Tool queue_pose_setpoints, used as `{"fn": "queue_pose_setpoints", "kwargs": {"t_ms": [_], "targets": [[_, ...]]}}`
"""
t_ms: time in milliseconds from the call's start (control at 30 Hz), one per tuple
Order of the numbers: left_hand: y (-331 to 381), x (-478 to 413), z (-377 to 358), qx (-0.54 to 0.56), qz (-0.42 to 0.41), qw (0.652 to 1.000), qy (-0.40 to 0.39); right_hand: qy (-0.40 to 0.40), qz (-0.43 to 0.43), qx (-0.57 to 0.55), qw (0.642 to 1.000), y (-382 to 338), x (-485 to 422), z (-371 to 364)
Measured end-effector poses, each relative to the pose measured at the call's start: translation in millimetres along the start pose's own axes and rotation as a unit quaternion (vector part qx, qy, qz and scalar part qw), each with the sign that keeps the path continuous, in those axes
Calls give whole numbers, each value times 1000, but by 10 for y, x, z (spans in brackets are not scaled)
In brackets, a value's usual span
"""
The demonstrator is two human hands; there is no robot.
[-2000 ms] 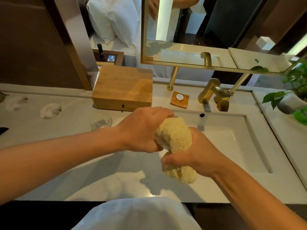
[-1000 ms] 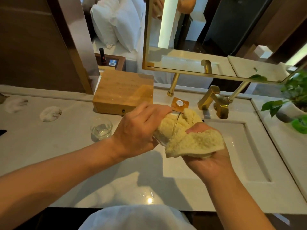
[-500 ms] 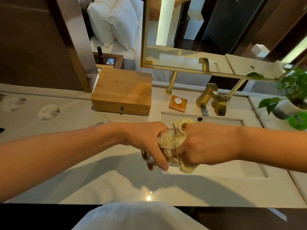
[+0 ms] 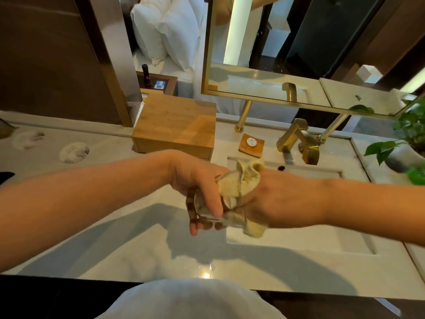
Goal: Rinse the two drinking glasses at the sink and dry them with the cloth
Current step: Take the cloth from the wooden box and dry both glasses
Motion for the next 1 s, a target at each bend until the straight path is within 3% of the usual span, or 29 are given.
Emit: {"fn": "queue_pose_setpoints", "kwargs": {"t_ms": [33,67,100,133,167,200,233,267,300,333,400,467,533,667,733,833,1000], "targets": [[62,9,102,-68,-25,995,74,10,-116,-84,990,160,56,-106],[99,24,280,-166,-42,967,188,47,-252,-180,950,302,129,-236],[160,66,425,-275,-53,912,301,102,-402,-308,856,465,256,-374],[219,126,490,-372,-67,836,398,166,-537,-434,705,579,435,-552],[280,184,463,-449,-97,747,481,231,-622,-532,526,596,593,-716],[280,205,389,-498,-148,667,534,278,-652,-605,363,547,666,-871],[243,220,302,-528,-189,611,559,305,-631,-673,235,465,620,-963],[187,221,255,-548,-222,573,567,329,-598,-717,143,415,573,-1027],[137,233,249,-563,-245,544,572,349,-567,-742,81,381,549,-1071],[100,244,267,-576,-259,522,574,369,-542,-754,41,363,553,-1114],[52,244,301,-592,-260,508,569,403,-525,-749,3,332,629,-1216],[5,263,379,-570,-255,528,575,435,-517,-737,11,332,764,-1273],[-47,372,552,-481,-237,571,621,500,-493,-711,-6,405,1031,-1297],[-69,481,719,-268,-231,652,670,583,-465,-665,34,554,1435,-1143],[-18,417,721,-169,-245,696,653,569,-481,-665,51,530,1445,-1198],[66,271,700,-75,-275,725,628,521,-502,-689,52,389,1236,-1364],[136,84,581,-106,-257,711,647,477,-506,-718,44,287,898,-1405]]}}
Point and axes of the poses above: each hand's wrist, its own x-axis away from the middle knuckle, its own z-axis out of the back of the hand, y = z × x, the point moved 9 cm from there along -x, towards the middle knuckle, and after that the axes turned 9 degrees about y, right-handed, at the moved point
